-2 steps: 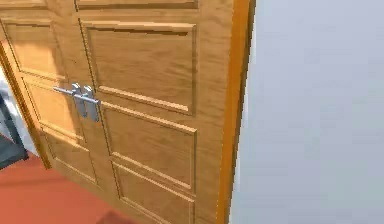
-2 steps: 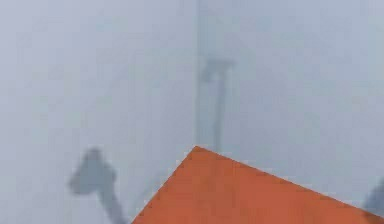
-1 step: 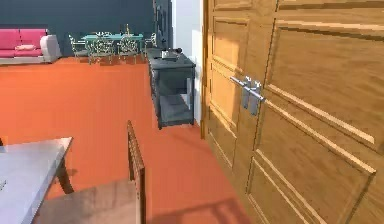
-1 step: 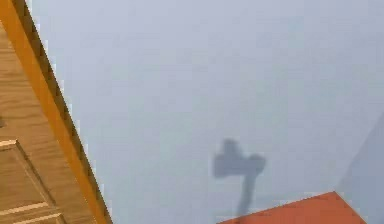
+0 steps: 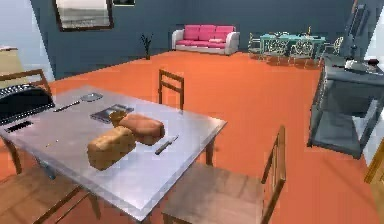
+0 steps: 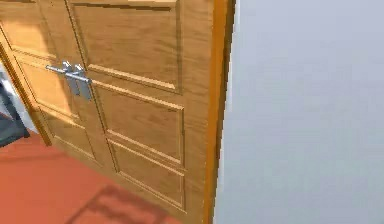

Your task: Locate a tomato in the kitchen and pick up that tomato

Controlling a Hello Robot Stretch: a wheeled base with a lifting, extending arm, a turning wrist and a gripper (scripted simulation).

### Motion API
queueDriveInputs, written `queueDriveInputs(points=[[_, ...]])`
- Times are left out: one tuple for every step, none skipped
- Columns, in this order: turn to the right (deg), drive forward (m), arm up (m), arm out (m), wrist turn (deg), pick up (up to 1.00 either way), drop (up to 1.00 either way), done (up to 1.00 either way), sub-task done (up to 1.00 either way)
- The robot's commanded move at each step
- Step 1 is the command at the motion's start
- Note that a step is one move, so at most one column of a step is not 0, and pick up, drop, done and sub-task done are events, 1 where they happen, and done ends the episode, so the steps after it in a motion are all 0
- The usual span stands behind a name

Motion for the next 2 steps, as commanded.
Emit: queueDriveInputs(points=[[-45.0,0.0,0.0,0.0,0.0,0.0,0.0,0.0,0.0],[-36.0,0.0,0.0,0.0,0.0,0.0,0.0,0.0,0.0]])
